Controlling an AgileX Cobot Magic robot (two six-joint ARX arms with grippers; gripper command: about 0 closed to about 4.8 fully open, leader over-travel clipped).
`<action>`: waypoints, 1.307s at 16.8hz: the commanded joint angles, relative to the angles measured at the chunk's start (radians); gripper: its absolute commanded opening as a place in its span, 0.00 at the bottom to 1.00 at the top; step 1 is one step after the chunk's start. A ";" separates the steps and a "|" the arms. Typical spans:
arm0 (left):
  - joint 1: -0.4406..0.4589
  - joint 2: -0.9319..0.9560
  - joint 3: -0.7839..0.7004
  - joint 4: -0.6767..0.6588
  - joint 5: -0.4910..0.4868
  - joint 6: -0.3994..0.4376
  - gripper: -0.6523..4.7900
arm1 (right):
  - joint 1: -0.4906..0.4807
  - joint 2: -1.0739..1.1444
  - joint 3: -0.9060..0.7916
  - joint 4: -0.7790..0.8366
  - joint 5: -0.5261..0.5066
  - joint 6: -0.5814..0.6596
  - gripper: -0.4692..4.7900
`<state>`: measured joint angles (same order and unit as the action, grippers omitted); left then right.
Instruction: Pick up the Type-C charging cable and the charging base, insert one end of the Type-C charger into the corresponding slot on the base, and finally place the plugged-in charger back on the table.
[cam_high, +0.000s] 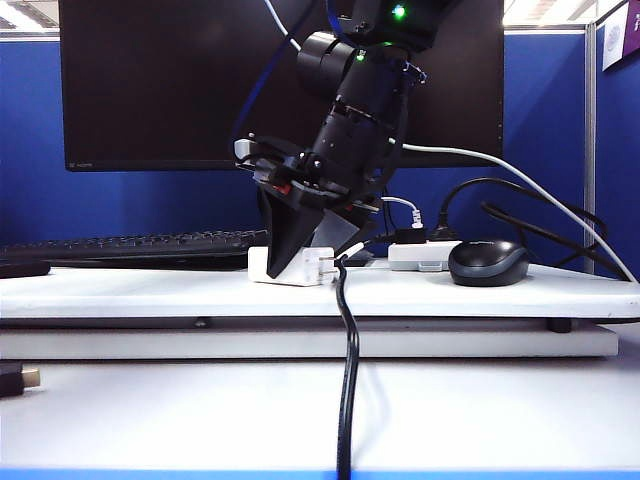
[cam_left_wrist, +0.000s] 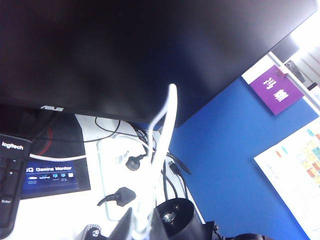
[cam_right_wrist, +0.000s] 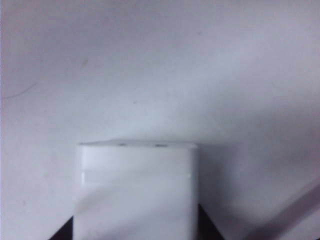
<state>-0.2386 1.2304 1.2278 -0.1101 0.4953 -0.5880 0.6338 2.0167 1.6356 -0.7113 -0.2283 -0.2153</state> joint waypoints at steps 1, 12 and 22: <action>0.002 -0.005 0.006 0.013 0.006 0.001 0.11 | 0.003 -0.001 -0.009 -0.018 0.000 0.002 0.08; 0.021 -0.005 0.007 0.421 0.367 -0.072 0.11 | -0.037 -0.653 -0.009 0.231 -0.576 0.236 0.08; 0.016 -0.005 0.006 0.938 0.426 -0.397 0.11 | -0.036 -0.697 -0.009 0.433 -0.758 0.325 0.08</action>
<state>-0.2176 1.2282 1.2301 0.8154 0.9016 -0.9764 0.5961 1.3239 1.6230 -0.3153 -0.9905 0.1070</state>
